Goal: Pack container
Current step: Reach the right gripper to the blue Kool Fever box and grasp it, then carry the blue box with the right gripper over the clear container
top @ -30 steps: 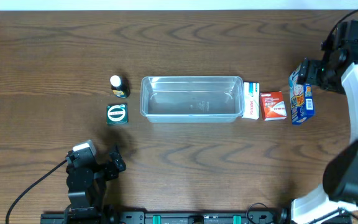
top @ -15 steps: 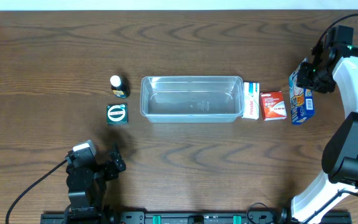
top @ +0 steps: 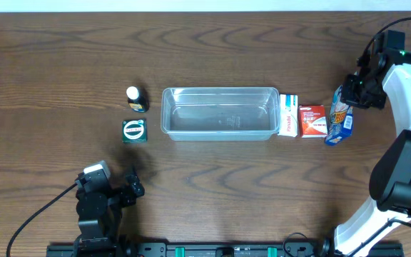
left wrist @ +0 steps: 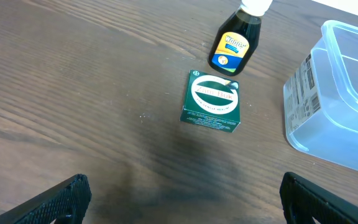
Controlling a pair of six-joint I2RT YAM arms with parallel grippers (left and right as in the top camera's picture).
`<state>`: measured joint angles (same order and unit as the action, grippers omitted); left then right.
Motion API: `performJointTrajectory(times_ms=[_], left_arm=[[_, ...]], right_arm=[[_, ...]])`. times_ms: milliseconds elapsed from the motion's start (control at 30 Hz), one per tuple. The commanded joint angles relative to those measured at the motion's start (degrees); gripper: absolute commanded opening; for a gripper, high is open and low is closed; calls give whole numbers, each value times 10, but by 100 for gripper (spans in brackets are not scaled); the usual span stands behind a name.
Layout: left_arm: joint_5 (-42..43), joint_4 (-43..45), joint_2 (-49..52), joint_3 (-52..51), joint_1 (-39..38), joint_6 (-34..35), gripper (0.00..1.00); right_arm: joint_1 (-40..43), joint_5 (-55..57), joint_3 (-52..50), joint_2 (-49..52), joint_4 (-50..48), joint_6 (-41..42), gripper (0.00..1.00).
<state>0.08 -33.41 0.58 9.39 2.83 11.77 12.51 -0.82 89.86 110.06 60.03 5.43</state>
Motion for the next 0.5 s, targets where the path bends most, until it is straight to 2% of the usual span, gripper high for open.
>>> performJointTrajectory(times_ms=[0,233,467], left_arm=[[4,0,-3,-7,-3,-1,98],[4,0,-3,-7,-3,-2,98],[4,0,-3,-7,-3,-2,98]], right_arm=[[-18,1,41,-73,15,0,3],[-90,-10,47,-190,20,-9,1],[-224,-80,46,-240,-25,-180,1]])
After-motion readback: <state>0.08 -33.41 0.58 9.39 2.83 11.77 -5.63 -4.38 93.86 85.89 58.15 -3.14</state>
